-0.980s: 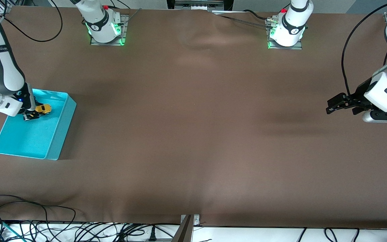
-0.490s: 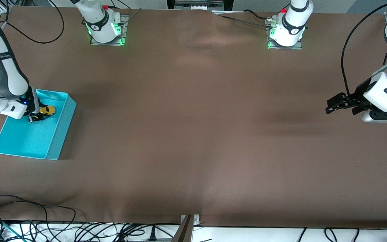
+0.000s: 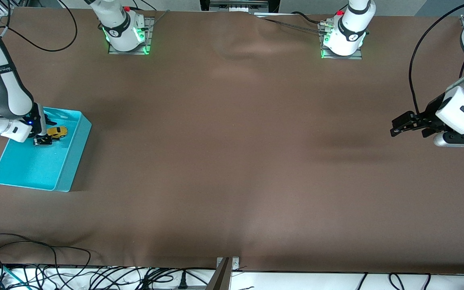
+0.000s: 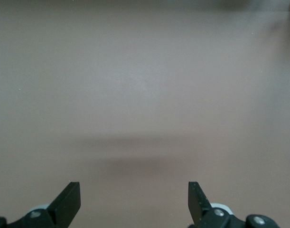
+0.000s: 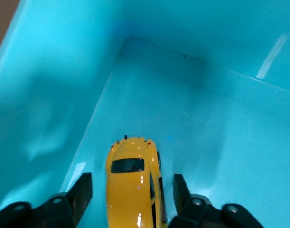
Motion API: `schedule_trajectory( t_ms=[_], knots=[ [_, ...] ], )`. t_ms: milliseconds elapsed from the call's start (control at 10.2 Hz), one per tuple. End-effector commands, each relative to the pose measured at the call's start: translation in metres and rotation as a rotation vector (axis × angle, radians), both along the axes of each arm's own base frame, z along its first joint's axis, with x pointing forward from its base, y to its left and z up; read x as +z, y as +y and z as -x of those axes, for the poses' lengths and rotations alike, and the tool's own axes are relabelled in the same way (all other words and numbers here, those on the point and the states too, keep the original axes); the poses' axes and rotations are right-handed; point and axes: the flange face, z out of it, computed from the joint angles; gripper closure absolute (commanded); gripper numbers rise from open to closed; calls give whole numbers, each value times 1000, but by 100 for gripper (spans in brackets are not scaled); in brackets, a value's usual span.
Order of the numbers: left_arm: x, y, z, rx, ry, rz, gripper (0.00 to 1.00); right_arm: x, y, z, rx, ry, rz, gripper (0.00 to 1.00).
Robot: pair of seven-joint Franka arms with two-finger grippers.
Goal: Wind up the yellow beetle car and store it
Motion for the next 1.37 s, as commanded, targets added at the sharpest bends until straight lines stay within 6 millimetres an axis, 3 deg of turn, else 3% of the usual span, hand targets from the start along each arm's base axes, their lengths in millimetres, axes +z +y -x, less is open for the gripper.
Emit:
schedule_trajectory(
  t_ms=[0,294,588,784,1078,1273],
  knots=[
    [7,-2,-2,-23,1,14,0,29,0,-19,-21,12,-19,0],
    [7,-4,-2,-25,1,15,0,92,16,-31,-36,16,14,0],
    [7,-7,-2,-30,1,16,0,165,52,-31,-99,26,79,0],
    [8,-8,-1,-32,-1,16,0,214,80,-22,-257,51,133,0],
    [8,-8,-1,-32,-1,16,0,282,156,-24,-493,-23,213,0],
    [7,-8,-1,-32,1,16,0,312,205,-23,-731,-53,249,0]
  ],
)
